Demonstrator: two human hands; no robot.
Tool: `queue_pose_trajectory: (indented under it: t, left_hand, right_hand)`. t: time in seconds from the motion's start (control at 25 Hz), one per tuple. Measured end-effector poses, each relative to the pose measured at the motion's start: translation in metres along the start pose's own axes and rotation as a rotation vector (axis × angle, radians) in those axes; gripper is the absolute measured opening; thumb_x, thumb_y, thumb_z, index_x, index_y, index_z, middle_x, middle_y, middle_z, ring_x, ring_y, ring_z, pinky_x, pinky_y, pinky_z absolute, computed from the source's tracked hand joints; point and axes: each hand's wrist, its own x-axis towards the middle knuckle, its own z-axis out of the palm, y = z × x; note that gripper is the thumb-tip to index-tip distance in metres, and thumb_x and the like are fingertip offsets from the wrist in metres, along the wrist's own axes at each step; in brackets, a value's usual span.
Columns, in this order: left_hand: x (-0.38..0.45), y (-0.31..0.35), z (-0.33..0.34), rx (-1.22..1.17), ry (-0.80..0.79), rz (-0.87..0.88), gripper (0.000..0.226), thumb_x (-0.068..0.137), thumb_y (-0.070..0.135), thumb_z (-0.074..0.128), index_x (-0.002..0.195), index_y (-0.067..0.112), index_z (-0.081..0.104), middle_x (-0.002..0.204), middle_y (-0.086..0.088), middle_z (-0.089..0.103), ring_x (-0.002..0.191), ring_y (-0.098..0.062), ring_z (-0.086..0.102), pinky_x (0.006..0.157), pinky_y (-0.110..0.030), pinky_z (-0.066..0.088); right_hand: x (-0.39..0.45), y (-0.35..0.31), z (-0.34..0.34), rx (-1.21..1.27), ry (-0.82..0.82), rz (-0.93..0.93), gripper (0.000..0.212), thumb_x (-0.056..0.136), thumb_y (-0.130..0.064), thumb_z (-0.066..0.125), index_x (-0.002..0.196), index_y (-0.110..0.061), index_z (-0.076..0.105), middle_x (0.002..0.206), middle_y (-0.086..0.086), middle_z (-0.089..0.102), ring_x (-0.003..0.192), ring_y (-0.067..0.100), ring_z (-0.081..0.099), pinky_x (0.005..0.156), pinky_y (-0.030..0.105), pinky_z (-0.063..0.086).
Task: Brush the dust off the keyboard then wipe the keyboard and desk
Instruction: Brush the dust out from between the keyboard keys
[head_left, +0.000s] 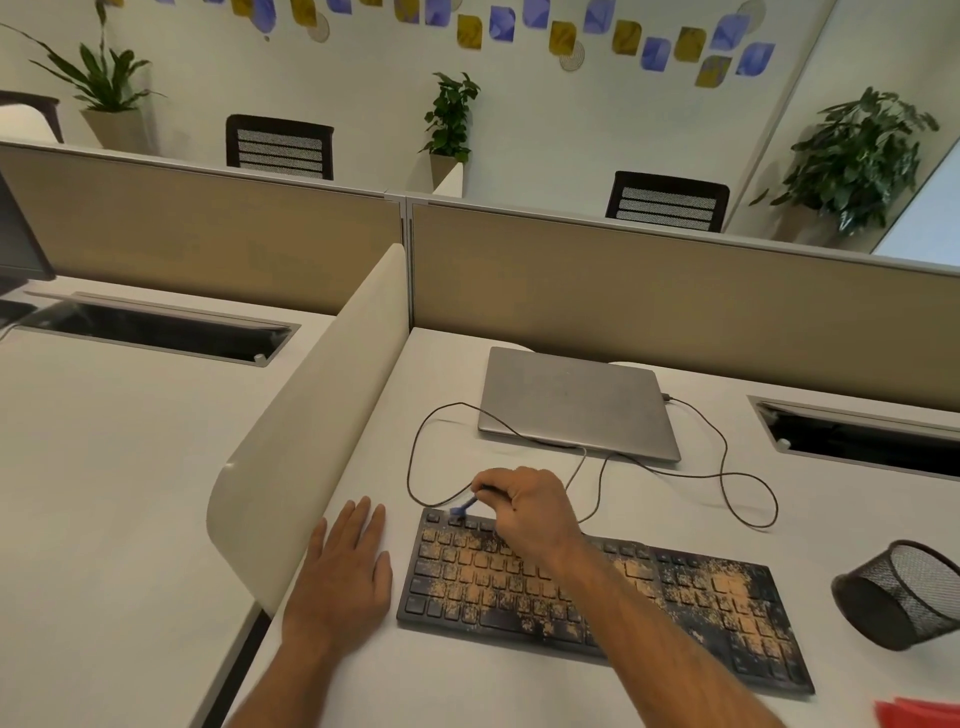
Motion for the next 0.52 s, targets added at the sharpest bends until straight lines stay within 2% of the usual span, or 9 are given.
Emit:
queue_pose_trajectory:
  t: [0.08,0.16,0.24,0.36,0.44,0.52]
  left_hand:
    - [0.0,0.0,0.0,0.002,-0.002,0.002,0.075,0.092,0.047,0.009,0.157,0.016,0.028,0.165,-0.001,0.021,0.153,-0.016,0.013,0.125,-0.042,0.005]
    - [0.0,-0.001,0.001,0.001,-0.003,0.0,0.074,0.092,0.046,0.01,0.157,0.016,0.028,0.165,-0.001,0.021,0.153,-0.016,0.013,0.125,-0.041,0.003]
    - [0.0,-0.001,0.001,0.005,-0.002,0.0,0.073,0.092,0.046,0.012,0.157,0.015,0.03,0.164,-0.002,0.023,0.153,-0.016,0.015,0.124,-0.04,0.003]
    - [-0.001,-0.001,0.0,0.018,-0.009,0.003,0.072,0.093,0.045,0.013,0.156,0.015,0.032,0.164,-0.003,0.025,0.153,-0.018,0.017,0.123,-0.039,0.001]
    - [-0.001,-0.001,-0.001,0.025,-0.009,0.004,0.073,0.093,0.045,0.012,0.156,0.015,0.032,0.164,-0.003,0.026,0.152,-0.018,0.018,0.122,-0.038,0.0]
    - [-0.001,0.0,-0.001,0.022,-0.007,0.006,0.074,0.092,0.046,0.01,0.157,0.016,0.03,0.164,-0.002,0.024,0.153,-0.018,0.016,0.123,-0.038,-0.001]
  right_hand:
    - [0.002,0.002,-0.017,-0.157,-0.042,-0.018,0.016,0.091,-0.024,0.055,0.098,-0.028,0.069,0.081,-0.005,0.064,0.075,0.01,0.05,0.065,0.027,0.042]
    - [0.005,0.005,-0.031,-0.246,-0.073,-0.019,0.016,0.09,-0.022,0.055,0.098,-0.027,0.068,0.082,-0.003,0.063,0.079,0.013,0.051,0.068,0.03,0.047]
    - [0.007,0.006,-0.036,-0.195,-0.045,-0.022,0.016,0.09,-0.022,0.057,0.099,-0.027,0.069,0.084,-0.005,0.064,0.081,0.011,0.051,0.069,0.031,0.048]
    - [0.005,0.001,-0.028,-0.035,-0.049,-0.046,0.017,0.091,-0.025,0.059,0.102,-0.027,0.071,0.089,-0.012,0.069,0.079,0.006,0.051,0.07,0.024,0.045]
    - [-0.001,0.0,-0.024,-0.069,-0.104,-0.091,0.017,0.092,-0.025,0.058,0.102,-0.026,0.071,0.091,-0.01,0.069,0.077,0.005,0.049,0.069,0.018,0.04]
    - [-0.003,0.006,-0.03,-0.175,-0.123,-0.106,0.016,0.092,-0.026,0.056,0.101,-0.026,0.069,0.088,-0.005,0.067,0.078,0.008,0.049,0.07,0.023,0.044]
